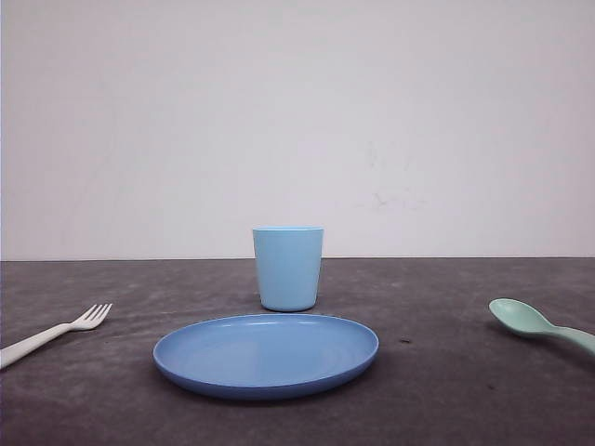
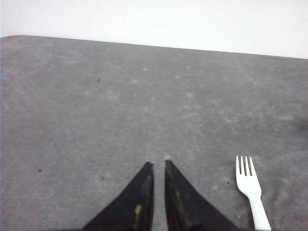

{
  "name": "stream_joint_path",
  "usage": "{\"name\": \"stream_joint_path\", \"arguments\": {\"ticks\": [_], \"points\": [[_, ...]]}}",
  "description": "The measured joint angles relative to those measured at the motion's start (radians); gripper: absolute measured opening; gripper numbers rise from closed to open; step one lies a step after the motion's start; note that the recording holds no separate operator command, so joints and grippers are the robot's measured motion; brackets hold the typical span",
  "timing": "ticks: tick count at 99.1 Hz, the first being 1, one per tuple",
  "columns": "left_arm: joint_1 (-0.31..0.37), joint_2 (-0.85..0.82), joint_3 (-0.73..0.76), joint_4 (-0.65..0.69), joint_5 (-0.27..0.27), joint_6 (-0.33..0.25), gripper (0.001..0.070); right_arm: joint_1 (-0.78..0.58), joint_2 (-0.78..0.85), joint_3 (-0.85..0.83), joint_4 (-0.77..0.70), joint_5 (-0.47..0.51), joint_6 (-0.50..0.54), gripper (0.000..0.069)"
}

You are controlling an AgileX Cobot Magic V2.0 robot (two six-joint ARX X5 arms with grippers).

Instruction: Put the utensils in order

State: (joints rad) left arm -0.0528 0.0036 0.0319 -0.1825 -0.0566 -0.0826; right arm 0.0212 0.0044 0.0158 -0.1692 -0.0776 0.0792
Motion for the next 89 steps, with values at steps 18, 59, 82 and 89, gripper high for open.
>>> {"name": "stream_joint_path", "arguments": {"ticks": [18, 59, 82, 89], "points": [[0.0, 0.0, 0.0, 0.0, 0.0, -0.043, 0.0014, 0.0, 0.0, 0.0, 0.001, 0.0, 0.034, 0.0014], [0.0, 0.011, 0.123, 0.158, 0.115, -0.248, 0.0014, 0.0, 0.018, 0.233, -0.032, -0.062, 0.232, 0.0009], [0.0, 0.141, 0.394, 0.032, 0.2, -0.27, 0.0014, 0.0, 0.186, 0.563, -0.209, -0.064, 0.238, 0.0009], [0.0, 0.211, 0.493, -0.06, 0.227, -0.264, 0.0014, 0.0, 0.249, 0.666, -0.268, -0.081, 0.222, 0.0009]]}}
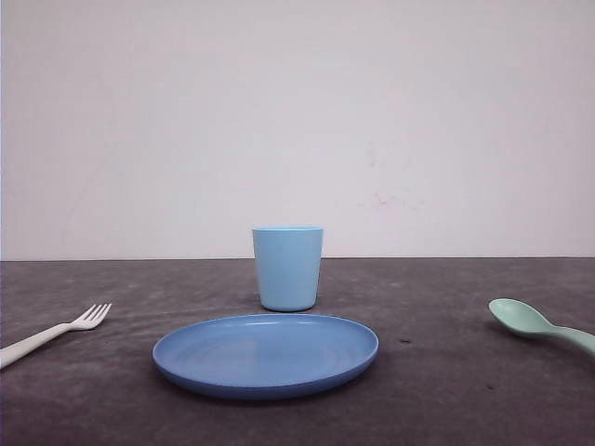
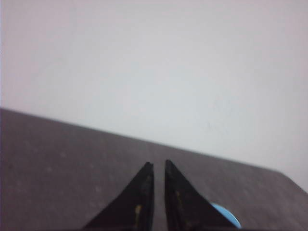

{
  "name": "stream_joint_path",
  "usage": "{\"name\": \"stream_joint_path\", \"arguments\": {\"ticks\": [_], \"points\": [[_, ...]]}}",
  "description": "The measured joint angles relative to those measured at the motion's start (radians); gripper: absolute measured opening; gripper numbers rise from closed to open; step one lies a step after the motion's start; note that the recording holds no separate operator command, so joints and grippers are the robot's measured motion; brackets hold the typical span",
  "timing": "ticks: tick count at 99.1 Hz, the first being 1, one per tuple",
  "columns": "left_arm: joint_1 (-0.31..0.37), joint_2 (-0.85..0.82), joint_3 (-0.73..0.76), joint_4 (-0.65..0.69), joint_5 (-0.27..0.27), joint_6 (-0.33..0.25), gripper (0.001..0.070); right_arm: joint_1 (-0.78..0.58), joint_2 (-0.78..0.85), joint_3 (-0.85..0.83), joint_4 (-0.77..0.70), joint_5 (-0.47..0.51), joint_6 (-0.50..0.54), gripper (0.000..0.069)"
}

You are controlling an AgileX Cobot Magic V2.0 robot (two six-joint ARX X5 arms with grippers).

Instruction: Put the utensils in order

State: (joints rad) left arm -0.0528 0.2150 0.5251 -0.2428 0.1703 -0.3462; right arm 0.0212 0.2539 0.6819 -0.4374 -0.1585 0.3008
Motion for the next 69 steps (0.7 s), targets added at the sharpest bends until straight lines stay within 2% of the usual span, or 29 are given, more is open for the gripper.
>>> {"name": "stream_joint_path", "arguments": {"ticks": [18, 35, 56, 69], "points": [[0.0, 0.2, 0.244, -0.212, 0.064, 0.074, 0.0014, 0.0, 0.165, 0.212, -0.163, -0.032, -0.072, 0.0009], [0.0, 0.347, 0.344, -0.312, 0.066, 0.158, 0.0014, 0.0, 0.292, 0.25, -0.268, -0.032, -0.141, 0.0009], [-0.001, 0.496, 0.344, -0.364, 0.013, 0.211, 0.0014, 0.0, 0.482, 0.249, -0.337, -0.02, -0.199, 0.0009], [-0.011, 0.563, 0.344, -0.386, -0.021, 0.233, 0.0014, 0.003, 0.568, 0.248, -0.337, 0.042, -0.216, 0.0009]]}}
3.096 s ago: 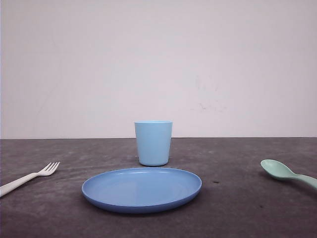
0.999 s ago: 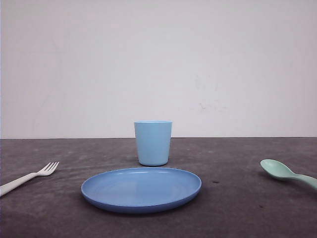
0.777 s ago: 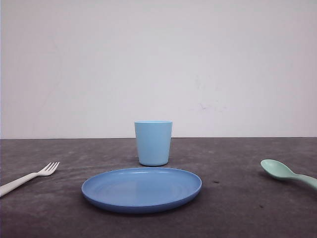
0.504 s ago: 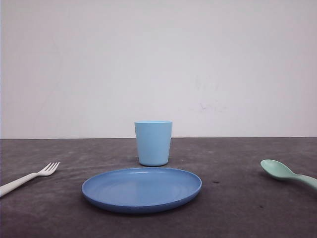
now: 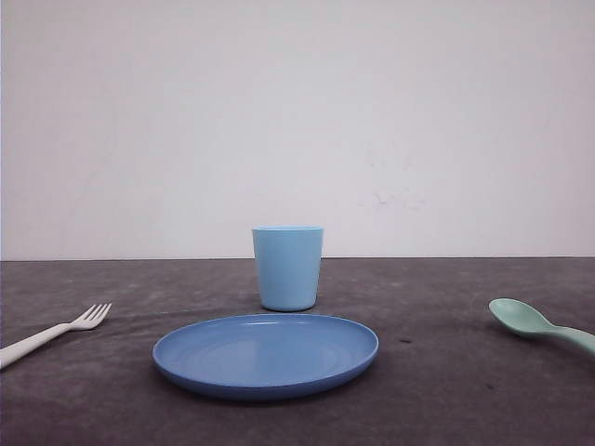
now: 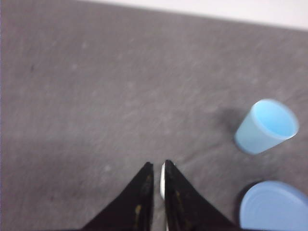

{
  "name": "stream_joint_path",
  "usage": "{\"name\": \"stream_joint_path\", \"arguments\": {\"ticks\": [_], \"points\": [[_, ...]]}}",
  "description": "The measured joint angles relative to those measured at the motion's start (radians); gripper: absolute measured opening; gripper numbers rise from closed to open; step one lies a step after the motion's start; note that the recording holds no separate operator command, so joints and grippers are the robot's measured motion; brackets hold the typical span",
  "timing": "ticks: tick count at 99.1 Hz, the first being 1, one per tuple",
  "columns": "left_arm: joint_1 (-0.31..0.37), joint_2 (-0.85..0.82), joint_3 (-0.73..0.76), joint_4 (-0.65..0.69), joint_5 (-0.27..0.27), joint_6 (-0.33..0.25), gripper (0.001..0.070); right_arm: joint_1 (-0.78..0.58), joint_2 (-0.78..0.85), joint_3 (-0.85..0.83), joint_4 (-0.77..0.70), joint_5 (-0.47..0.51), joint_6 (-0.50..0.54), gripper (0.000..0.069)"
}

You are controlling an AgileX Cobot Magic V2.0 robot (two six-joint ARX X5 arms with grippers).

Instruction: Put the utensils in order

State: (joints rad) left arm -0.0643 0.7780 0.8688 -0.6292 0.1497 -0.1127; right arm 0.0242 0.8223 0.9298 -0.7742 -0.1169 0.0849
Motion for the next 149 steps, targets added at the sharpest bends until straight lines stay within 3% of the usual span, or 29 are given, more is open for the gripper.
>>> {"name": "stream_joint_path", "arguments": {"ticks": [36, 42, 50, 57, 67, 75, 84, 101, 136, 149], "points": [[-0.01, 0.052, 0.0, -0.019, -0.024, 0.037, 0.0014, 0.0, 0.093, -0.005, -0.002, 0.014, -0.019, 0.0019], [-0.01, 0.052, 0.0, -0.019, -0.025, 0.04, 0.0014, 0.0, 0.093, -0.005, -0.002, 0.014, -0.023, 0.0073], [-0.01, 0.052, 0.0, -0.021, -0.025, 0.041, 0.0027, 0.0, 0.093, -0.005, -0.003, 0.014, -0.027, 0.0221], [-0.01, 0.052, 0.0, -0.026, -0.025, 0.041, 0.0111, 0.0, 0.093, -0.005, -0.003, 0.014, -0.028, 0.037], [-0.01, 0.053, 0.0, -0.036, -0.025, 0.042, 0.0335, 0.0, 0.093, -0.005, -0.003, 0.013, -0.029, 0.0526], [-0.01, 0.054, 0.0, -0.052, -0.025, 0.042, 0.0458, 0.0, 0.093, -0.005, -0.003, 0.013, -0.03, 0.0585], [-0.013, 0.064, 0.0, -0.065, -0.025, 0.04, 0.0504, 0.0, 0.093, -0.005, -0.003, 0.013, -0.032, 0.0634], [-0.049, 0.116, 0.0, -0.071, -0.024, 0.014, 0.0517, 0.0, 0.093, -0.005, -0.003, 0.012, -0.036, 0.0679], [-0.187, 0.345, 0.0, -0.082, -0.025, -0.019, 0.0517, 0.0, 0.093, -0.005, -0.02, 0.005, -0.037, 0.068], [-0.219, 0.436, 0.0, -0.074, -0.052, -0.023, 0.0517, 0.0, 0.093, -0.005, -0.022, 0.005, -0.037, 0.068]]}}
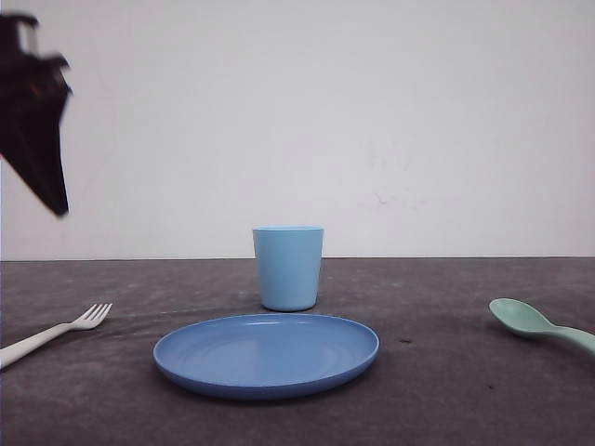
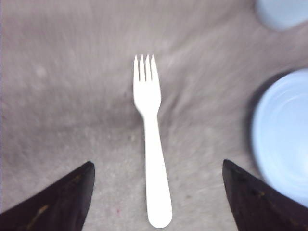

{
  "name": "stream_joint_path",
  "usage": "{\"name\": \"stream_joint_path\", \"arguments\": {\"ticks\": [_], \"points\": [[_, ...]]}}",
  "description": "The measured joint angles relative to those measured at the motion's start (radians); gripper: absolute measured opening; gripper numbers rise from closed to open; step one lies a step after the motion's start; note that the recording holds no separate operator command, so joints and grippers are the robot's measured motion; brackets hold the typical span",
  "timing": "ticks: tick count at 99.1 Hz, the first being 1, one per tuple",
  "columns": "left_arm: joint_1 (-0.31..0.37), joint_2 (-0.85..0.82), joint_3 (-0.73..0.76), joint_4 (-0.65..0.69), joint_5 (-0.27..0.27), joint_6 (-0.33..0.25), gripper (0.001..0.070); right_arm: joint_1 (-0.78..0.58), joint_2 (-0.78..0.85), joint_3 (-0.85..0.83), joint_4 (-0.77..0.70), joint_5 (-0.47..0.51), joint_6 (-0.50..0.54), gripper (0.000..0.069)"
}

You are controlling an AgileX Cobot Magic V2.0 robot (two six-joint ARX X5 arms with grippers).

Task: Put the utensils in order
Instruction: 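Lower the left gripper onto the white fork and grasp its handle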

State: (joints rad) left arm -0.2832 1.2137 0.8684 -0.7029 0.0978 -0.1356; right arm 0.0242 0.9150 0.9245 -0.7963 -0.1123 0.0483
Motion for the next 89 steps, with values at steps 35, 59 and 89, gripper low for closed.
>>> {"name": "stream_joint_path", "arguments": {"ticks": [35, 59, 89], "points": [[-0.064, 0.196, 0.0, 0.144, -0.074, -0.014, 0.0512, 0.0, 0.0, 0.0, 0.0, 0.0, 0.0, 0.068], [-0.093, 0.279, 0.0, 0.197, -0.111, -0.023, 0.0432, 0.0, 0.0, 0.0, -0.002, 0.0, 0.0, 0.068], [-0.099, 0.337, 0.002, 0.201, -0.134, -0.026, 0.0424, 0.0, 0.0, 0.0, -0.008, 0.0, 0.0, 0.068]]}}
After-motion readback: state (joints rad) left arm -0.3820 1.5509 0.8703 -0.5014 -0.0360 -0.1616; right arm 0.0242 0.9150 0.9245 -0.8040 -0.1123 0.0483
